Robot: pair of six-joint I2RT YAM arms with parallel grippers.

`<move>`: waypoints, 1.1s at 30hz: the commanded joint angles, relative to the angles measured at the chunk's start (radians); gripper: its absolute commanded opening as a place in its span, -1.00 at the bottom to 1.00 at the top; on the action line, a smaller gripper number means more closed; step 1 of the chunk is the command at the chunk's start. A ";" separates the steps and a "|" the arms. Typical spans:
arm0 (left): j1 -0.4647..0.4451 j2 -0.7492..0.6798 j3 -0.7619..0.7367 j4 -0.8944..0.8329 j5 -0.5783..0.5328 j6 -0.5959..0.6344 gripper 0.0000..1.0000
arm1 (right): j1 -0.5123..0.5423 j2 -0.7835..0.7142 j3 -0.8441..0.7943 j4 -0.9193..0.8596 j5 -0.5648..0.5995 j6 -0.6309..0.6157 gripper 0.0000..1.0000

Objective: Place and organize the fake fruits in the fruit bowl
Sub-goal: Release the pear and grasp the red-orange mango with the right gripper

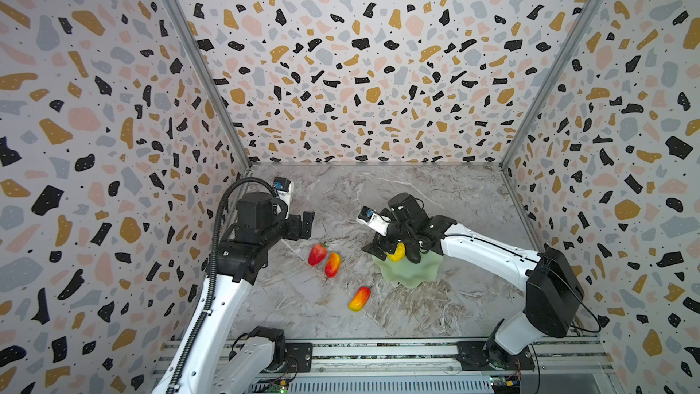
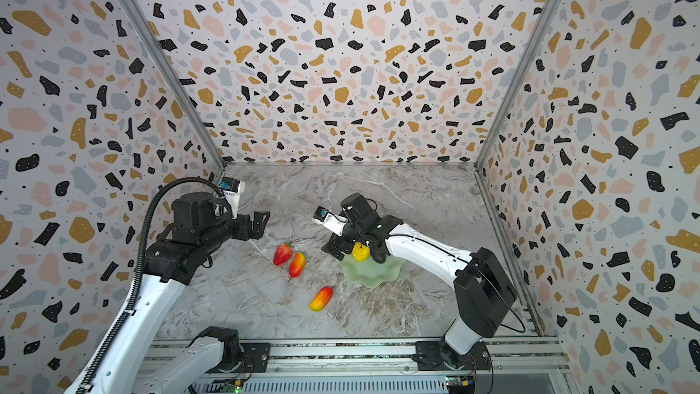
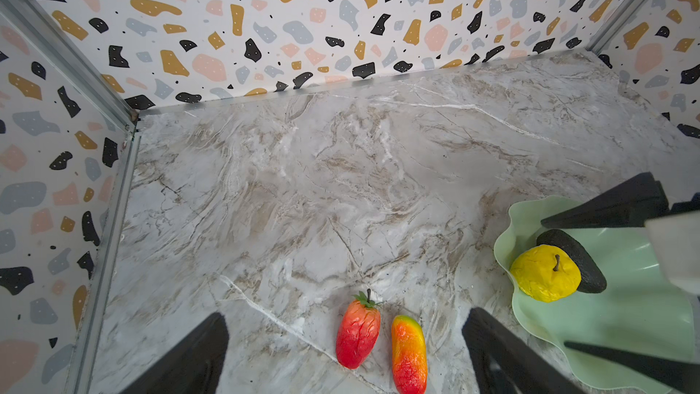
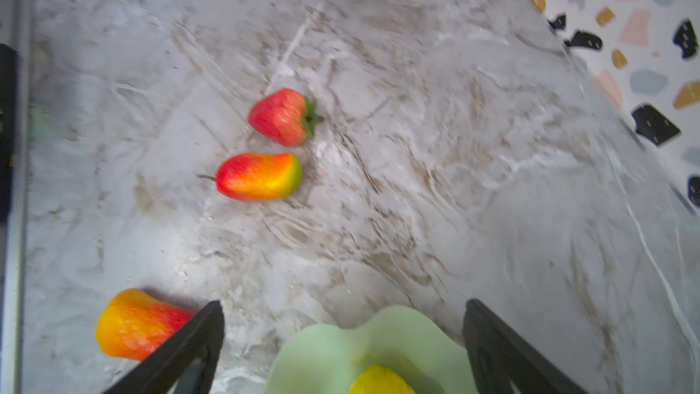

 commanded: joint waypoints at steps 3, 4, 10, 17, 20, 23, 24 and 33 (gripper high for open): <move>-0.006 -0.017 -0.009 0.028 0.011 0.009 0.99 | 0.090 0.168 0.139 0.013 -0.069 -0.010 0.98; -0.006 -0.021 -0.011 0.028 0.012 0.007 0.99 | 0.105 0.195 0.158 0.021 -0.076 -0.002 0.98; -0.006 -0.026 -0.023 0.034 0.020 0.005 0.99 | 0.135 0.357 0.266 0.063 -0.072 0.088 0.98; -0.005 -0.027 -0.036 0.045 0.020 0.004 0.99 | 0.137 0.468 0.323 0.082 -0.053 0.173 0.98; -0.006 -0.027 -0.039 0.045 0.019 0.004 0.99 | 0.137 0.500 0.344 0.077 -0.037 0.193 0.98; -0.006 -0.029 -0.036 0.044 0.017 0.004 0.99 | 0.137 0.524 0.364 0.065 -0.021 0.213 0.98; -0.006 -0.029 -0.035 0.045 0.017 0.005 0.99 | 0.135 0.532 0.370 0.059 -0.015 0.218 0.98; -0.006 -0.018 -0.024 0.041 0.020 0.007 0.99 | 0.133 0.545 0.366 0.011 0.020 0.204 0.98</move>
